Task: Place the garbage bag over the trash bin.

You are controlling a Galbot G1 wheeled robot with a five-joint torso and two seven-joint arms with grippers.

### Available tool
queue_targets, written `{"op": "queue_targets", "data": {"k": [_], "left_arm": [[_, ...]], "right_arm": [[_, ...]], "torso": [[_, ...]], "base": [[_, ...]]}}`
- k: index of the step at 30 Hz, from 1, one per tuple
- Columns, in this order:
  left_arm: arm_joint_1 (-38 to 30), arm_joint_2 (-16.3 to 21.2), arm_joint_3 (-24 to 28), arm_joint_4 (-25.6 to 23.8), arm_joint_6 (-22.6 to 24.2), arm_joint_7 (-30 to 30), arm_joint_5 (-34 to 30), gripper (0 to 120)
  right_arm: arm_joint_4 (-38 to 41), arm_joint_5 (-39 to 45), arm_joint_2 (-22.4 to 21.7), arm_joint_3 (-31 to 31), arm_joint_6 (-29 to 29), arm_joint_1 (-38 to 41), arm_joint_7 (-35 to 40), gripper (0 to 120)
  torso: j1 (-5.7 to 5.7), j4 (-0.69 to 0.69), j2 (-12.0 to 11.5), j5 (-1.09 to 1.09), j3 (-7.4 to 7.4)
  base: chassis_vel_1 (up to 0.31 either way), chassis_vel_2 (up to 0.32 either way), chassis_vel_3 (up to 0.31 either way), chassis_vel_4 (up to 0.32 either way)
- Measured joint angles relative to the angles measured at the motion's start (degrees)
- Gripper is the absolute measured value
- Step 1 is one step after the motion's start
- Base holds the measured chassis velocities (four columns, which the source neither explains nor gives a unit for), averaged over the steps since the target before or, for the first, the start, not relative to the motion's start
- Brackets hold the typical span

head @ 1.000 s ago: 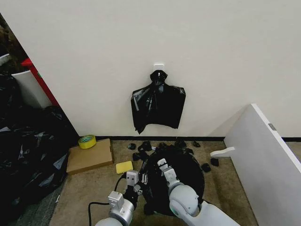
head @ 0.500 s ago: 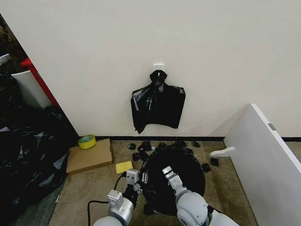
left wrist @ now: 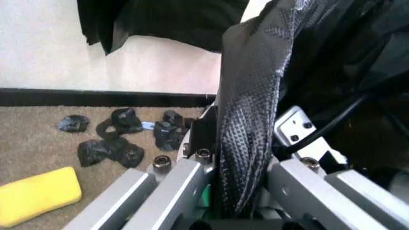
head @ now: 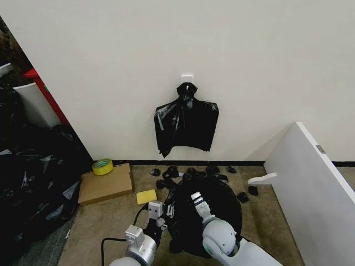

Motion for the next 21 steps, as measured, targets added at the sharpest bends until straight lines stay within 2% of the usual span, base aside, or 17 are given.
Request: {"op": "queue_targets", "data": {"k": [5,9,14,21], "left_arm": [[-0.3,0.5,0.2,0.1,0.0,0.0,-0.1,1],[-0.2,0.7,0.2,-0.1,0.0,0.0,-0.2,1],[0.3,0.7,-0.6,-0.4,0.2,0.9,-0.2,1],[-0.8,0.8,-0.8,0.8,0.5,0.8,-0.6,1]], "right_arm": [[2.2,0.7,-0.3,-1.3,-1.6,-0.2,-0.2,0],[0.0,-0.2,0.4,-1.3,-0.9,0.3,-0.4,0],[-3.8,-5.2,0.1,-1.1,4.1,0.9,-2.2,0],[-0.8,-4.5,-1.2,-0.8,5.4,-0.1,-3.2,0]], "torso": [[0.0,0.0,0.0,0.0,0.0],[0.0,0.01,0.0,0.01,0.0],[0.0,0.01,0.0,0.02,0.0],[0.0,0.0,0.0,0.01,0.0]], "base": [[0.0,0.0,0.0,0.0],[0.0,0.0,0.0,0.0],[0.0,0.0,0.0,0.0],[0.0,0.0,0.0,0.0]]}}
